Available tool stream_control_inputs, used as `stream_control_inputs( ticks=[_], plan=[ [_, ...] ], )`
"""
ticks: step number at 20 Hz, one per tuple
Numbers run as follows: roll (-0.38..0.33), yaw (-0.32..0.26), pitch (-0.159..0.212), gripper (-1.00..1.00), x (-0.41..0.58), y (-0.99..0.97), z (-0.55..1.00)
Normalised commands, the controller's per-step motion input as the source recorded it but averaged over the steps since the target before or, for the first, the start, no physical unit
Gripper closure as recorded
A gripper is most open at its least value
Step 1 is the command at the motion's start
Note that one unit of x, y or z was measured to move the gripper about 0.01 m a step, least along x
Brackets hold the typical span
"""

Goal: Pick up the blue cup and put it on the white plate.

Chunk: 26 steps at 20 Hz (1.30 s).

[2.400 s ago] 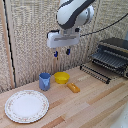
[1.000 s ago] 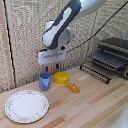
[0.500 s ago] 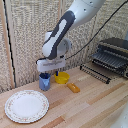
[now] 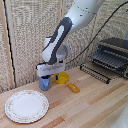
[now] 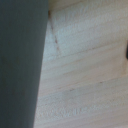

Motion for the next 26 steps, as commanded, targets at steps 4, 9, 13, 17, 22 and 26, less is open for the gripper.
stream_control_inputs(
  ticks=[4,9,13,17,22,26],
  plan=[
    [-0.008,0.0,-0.027,1.0,0.066,0.1,-0.02],
    [0.0,-0.03,-0.043,1.0,0.052,0.13,0.04],
    [0.0,-0.107,-0.108,1.0,0.0,0.26,0.31],
    [0.033,-0.106,-0.055,1.0,0.024,0.2,0.75],
    [0.056,-0.124,-0.005,1.0,0.014,0.19,0.95],
    [0.044,-0.078,0.002,1.0,-0.007,0.34,0.88]
  ],
)
